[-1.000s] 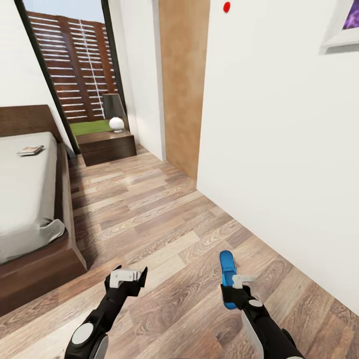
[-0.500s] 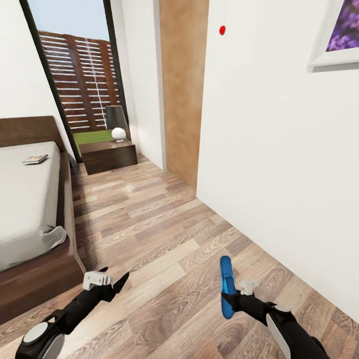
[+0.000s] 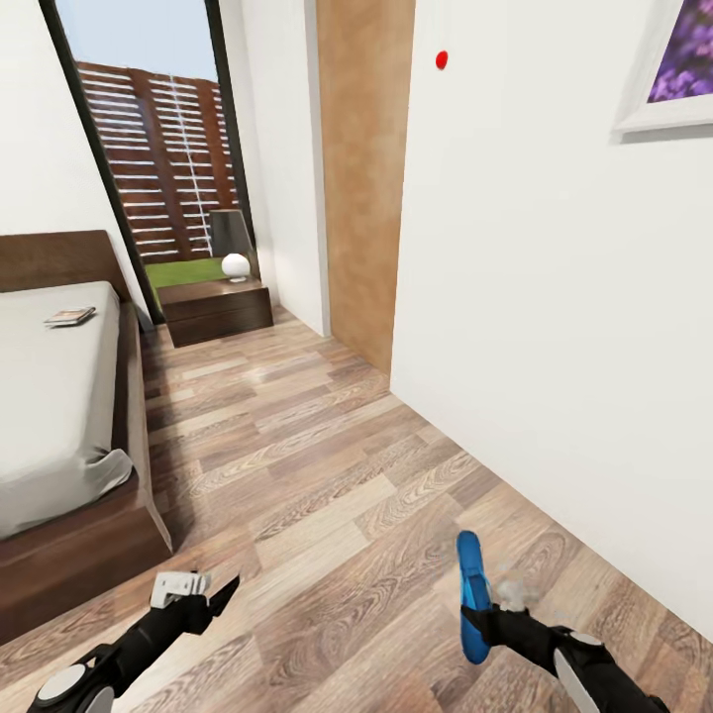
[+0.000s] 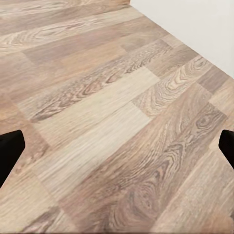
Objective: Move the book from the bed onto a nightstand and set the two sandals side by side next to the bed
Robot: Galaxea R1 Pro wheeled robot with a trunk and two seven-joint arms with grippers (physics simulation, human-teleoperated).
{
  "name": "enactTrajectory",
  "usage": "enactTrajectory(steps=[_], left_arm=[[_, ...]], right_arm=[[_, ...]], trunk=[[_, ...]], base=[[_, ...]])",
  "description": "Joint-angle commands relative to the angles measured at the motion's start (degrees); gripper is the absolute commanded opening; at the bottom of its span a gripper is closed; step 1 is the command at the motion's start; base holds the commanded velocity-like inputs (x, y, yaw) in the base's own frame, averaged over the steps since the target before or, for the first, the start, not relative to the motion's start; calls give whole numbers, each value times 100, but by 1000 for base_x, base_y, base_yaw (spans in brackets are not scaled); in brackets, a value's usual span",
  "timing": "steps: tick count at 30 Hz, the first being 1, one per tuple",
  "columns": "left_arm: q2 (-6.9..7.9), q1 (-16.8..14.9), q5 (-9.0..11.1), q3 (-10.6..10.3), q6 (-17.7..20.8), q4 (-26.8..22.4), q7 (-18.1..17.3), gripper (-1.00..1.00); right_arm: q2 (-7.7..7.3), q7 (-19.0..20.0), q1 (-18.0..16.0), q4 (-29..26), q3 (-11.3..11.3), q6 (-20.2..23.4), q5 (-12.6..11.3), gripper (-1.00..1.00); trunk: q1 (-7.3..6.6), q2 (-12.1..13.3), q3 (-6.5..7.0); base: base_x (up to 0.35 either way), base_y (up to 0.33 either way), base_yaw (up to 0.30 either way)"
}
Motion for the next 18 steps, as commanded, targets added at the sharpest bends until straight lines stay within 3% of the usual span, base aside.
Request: enactTrajectory(steps=[1,2,7,11,18], left_arm=[[4,-1,62,-1,43,17,-7,100],[-3,-1,63,-7,39,234,-7,100],[-6,-1,64,-9,39,259,-7,100],[-21,-1,59,-19,39,248,-2,100],[-134,-1,39,-25,39,251,8,100]], right_arm=[[-229,7,5,347,10,-5,-66,-100],[-294,8,8,449,9,-124,-206,-100],[-302,5,8,504,8,-135,-225,-100],[-300,0,8,931,10,-135,-228,-100],[-300,-1,8,1151,4,-136,-229,-100]], trunk=[[-1,-2,-6],[-23,38,12],[-133,239,102],[-220,399,174],[-374,680,299]], base=[[0,0,0],[0,0,0],[0,0,0],[0,0,0],[0,0,0]])
